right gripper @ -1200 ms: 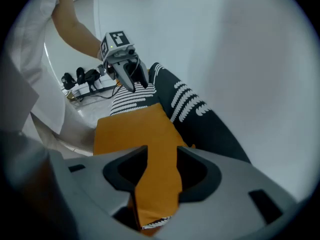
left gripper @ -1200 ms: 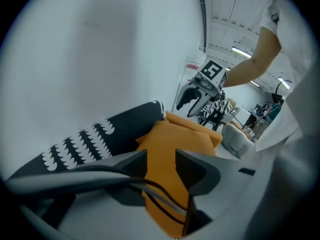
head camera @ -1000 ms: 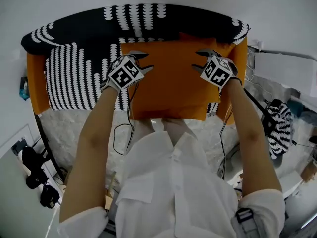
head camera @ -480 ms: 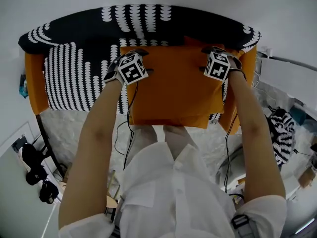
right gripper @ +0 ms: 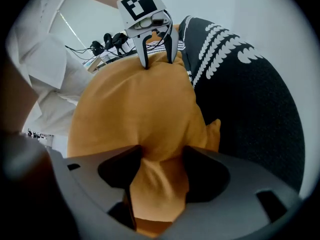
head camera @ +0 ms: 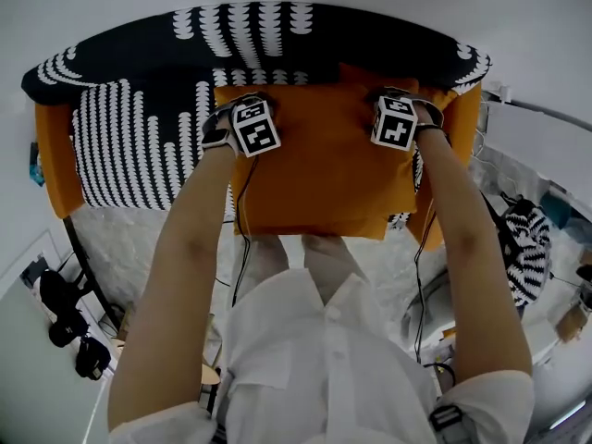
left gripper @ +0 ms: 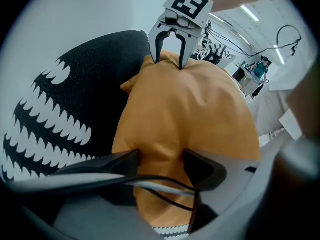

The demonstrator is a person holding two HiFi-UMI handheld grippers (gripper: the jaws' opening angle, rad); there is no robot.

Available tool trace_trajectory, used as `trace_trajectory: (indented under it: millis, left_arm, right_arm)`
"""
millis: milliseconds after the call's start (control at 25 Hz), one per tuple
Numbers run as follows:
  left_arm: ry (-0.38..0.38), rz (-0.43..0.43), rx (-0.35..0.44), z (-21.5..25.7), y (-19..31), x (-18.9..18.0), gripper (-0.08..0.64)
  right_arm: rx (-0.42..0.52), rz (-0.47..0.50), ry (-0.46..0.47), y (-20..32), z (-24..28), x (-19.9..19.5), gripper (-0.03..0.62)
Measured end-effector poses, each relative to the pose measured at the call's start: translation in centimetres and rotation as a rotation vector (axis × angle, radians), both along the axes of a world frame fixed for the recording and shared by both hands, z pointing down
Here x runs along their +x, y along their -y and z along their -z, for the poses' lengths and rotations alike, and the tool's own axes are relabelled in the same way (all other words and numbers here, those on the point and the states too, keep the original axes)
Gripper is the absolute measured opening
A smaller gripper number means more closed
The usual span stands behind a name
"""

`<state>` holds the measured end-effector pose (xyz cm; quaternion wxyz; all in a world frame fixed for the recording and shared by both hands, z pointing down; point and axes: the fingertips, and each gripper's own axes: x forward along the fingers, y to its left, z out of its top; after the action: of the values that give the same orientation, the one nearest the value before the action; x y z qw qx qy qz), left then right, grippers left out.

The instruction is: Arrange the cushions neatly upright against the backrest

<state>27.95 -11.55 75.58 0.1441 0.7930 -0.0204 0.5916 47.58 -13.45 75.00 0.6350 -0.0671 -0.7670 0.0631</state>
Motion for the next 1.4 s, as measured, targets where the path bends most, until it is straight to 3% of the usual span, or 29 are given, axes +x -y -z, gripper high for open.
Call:
trace_trajectory:
  millis: [160, 320, 440, 640, 1040, 1200, 1400]
  left_arm:
    - [0.009, 0.009, 0.021, 0.2, -0.4, 0.3, 0.214]
    - [0.027, 0.039, 0.069, 0.9, -0.2, 0.1, 0.075]
    - [0.029, 0.063, 0.088, 1.8, -0.2, 0.0, 0.030]
    - [0.008, 0.066, 0.096, 4.0, -1.1, 0.3, 0.023]
    - [-0.052, 0.019, 0.136, 11.3, -4.7, -0.8, 0.023]
    - [-0.082, 0.020, 0.183, 14.8, -5.8, -3.6, 0.023]
    - [-0.085, 0.028, 0.258, 18.7, -5.8, -9.9, 0.023]
  right_arm:
    - [0.012, -0.015, -0.006, -0.8, 0.2, 0.1, 0.195]
    - [0.059, -0.016, -0.029, -0.9, 0.5, 0.2, 0.090]
    - [0.073, -0.048, -0.020, -1.2, 1.5, -0.1, 0.024]
    - [0.088, -0.085, -0.015, -2.0, 3.4, 0.6, 0.014]
    - [0.138, -0.032, -0.011, -4.5, 10.6, -0.3, 0.013]
    - [0.206, -0.026, -0.013, -4.4, 14.5, -3.3, 0.012]
    - [0.275, -0.021, -0.002, -5.2, 18.8, -9.4, 0.012]
